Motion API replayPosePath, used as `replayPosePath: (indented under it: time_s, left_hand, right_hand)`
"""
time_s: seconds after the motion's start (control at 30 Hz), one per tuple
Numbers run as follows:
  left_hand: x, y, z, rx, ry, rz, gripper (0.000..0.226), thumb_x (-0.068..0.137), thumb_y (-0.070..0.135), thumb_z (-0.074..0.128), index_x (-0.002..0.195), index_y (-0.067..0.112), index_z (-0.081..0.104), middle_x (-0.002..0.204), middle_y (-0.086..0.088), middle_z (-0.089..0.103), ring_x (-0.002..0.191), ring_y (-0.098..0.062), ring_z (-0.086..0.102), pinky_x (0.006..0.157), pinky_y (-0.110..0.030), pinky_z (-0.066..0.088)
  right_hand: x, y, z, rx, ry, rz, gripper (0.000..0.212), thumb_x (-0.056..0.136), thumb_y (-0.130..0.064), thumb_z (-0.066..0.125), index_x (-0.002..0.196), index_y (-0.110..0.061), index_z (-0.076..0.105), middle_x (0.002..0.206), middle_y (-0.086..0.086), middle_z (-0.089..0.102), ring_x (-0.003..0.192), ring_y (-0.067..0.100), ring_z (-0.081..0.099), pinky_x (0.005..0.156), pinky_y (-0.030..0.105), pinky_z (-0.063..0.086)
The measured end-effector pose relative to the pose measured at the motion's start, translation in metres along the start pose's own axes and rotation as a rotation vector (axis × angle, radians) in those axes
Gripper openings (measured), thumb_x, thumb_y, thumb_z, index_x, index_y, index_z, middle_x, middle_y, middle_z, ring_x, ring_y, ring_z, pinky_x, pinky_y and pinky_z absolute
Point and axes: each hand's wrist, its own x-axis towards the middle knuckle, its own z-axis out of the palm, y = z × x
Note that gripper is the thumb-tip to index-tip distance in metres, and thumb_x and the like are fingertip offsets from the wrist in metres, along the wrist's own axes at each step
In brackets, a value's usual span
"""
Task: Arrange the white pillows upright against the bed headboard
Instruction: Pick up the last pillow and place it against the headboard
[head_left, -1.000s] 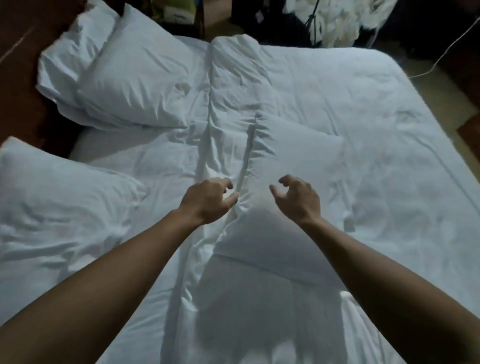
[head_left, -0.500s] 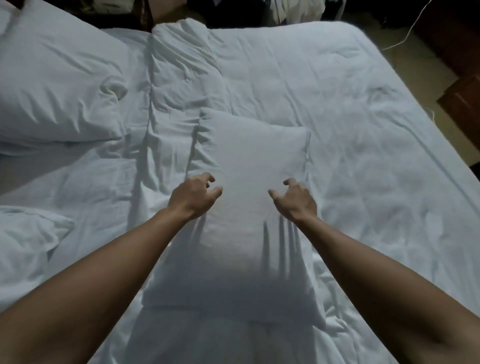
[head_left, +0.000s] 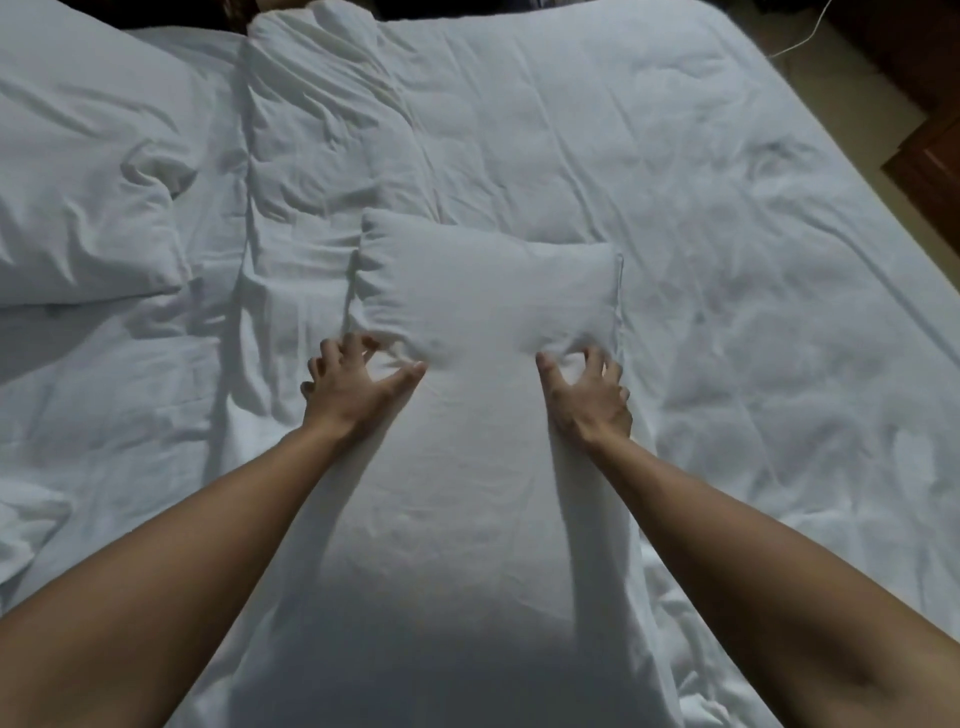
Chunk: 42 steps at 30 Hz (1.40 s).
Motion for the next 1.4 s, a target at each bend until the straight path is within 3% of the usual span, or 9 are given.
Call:
replayPosePath:
  time_s: [0.13,0.23,0.3,0.4,0.53,0.7,1.07,1.23,1.4]
  left_hand:
    - [0.003,-0.007,0.0,-0.169,-0.066,-0.09,0.098,0.064,0.081,0.071,0.142,0.032,0.037,0.147,-0.006,0.034,0.135,-0.034,0.042,0.11,-0.05,0.037]
    - [0.001,-0.006,-0.002,-0.212,-0.077,-0.083,0.097,0.071,0.072,0.075,0.147,0.028,0.034,0.152,-0.008,0.033,0.137,-0.03,0.044,0.11,-0.044,0.036]
    - [0.0,-0.004,-0.004,-0.253,-0.064,-0.072,0.095,0.073,0.067,0.078,0.147,0.025,0.036,0.153,-0.008,0.035,0.137,-0.027,0.045,0.109,-0.041,0.036]
    - [-0.007,-0.001,-0.007,-0.337,-0.059,-0.045,0.089,0.075,0.055,0.082,0.145,0.02,0.04,0.151,-0.008,0.038,0.138,-0.025,0.044,0.107,-0.033,0.034]
    - [-0.03,0.011,-0.013,-0.364,-0.021,0.022,0.072,0.083,0.039,0.08,0.141,0.017,0.045,0.145,-0.007,0.046,0.131,-0.022,0.05,0.104,-0.03,0.038]
    - [-0.062,0.021,-0.03,-0.375,0.052,0.122,0.056,0.088,0.031,0.072,0.138,0.02,0.049,0.136,-0.003,0.051,0.121,-0.018,0.054,0.103,-0.032,0.042]
    - [-0.154,-0.026,-0.128,-0.346,0.22,0.1,0.054,0.087,0.034,0.072,0.136,0.02,0.054,0.133,-0.005,0.055,0.121,-0.026,0.057,0.104,-0.041,0.046]
    - [-0.21,-0.087,-0.195,-0.312,0.256,0.042,0.06,0.082,0.04,0.071,0.137,0.024,0.054,0.133,-0.001,0.055,0.12,-0.023,0.057,0.104,-0.044,0.047]
    - [-0.27,-0.171,-0.259,-0.289,0.313,-0.023,0.061,0.075,0.046,0.07,0.131,0.027,0.057,0.127,0.0,0.059,0.115,-0.021,0.059,0.103,-0.045,0.049]
  right_hand:
    - [0.001,0.004,0.004,0.022,-0.067,0.044,0.103,0.072,-0.095,0.031,0.157,-0.038,0.017,0.167,0.006,0.015,0.143,0.044,0.033,0.111,0.057,0.034]
    - [-0.001,0.003,0.006,0.041,-0.071,0.044,0.104,0.075,-0.093,0.033,0.16,-0.037,0.012,0.168,0.008,0.012,0.145,0.04,0.034,0.113,0.053,0.032]
    - [-0.002,0.001,0.004,0.056,-0.058,0.007,0.092,0.087,-0.081,0.036,0.16,-0.03,0.016,0.164,0.015,0.026,0.143,0.038,0.038,0.112,0.049,0.034]
    - [-0.01,-0.004,-0.001,0.057,-0.025,-0.049,0.058,0.104,-0.052,0.034,0.154,-0.024,0.032,0.133,0.027,0.058,0.119,0.045,0.056,0.094,0.046,0.043]
    - [-0.027,-0.008,-0.008,0.065,0.036,-0.141,0.037,0.107,-0.031,0.032,0.133,-0.013,0.051,0.109,0.029,0.065,0.102,0.047,0.061,0.082,0.046,0.045]
    - [-0.062,-0.021,-0.024,0.076,0.096,-0.256,0.024,0.102,-0.014,0.038,0.116,-0.007,0.056,0.1,0.031,0.067,0.094,0.049,0.062,0.07,0.039,0.036]
    - [-0.183,-0.076,-0.04,0.188,0.069,-0.431,0.018,0.098,-0.016,0.045,0.103,-0.006,0.06,0.094,0.028,0.07,0.086,0.047,0.064,0.069,0.042,0.045]
    - [-0.272,-0.104,-0.011,0.226,-0.011,-0.486,0.017,0.099,-0.014,0.046,0.098,-0.003,0.06,0.095,0.032,0.068,0.088,0.05,0.062,0.067,0.037,0.033]
    - [-0.365,-0.134,0.04,0.261,-0.136,-0.53,0.018,0.101,-0.018,0.045,0.1,-0.008,0.059,0.099,0.03,0.068,0.091,0.046,0.063,0.069,0.038,0.036]
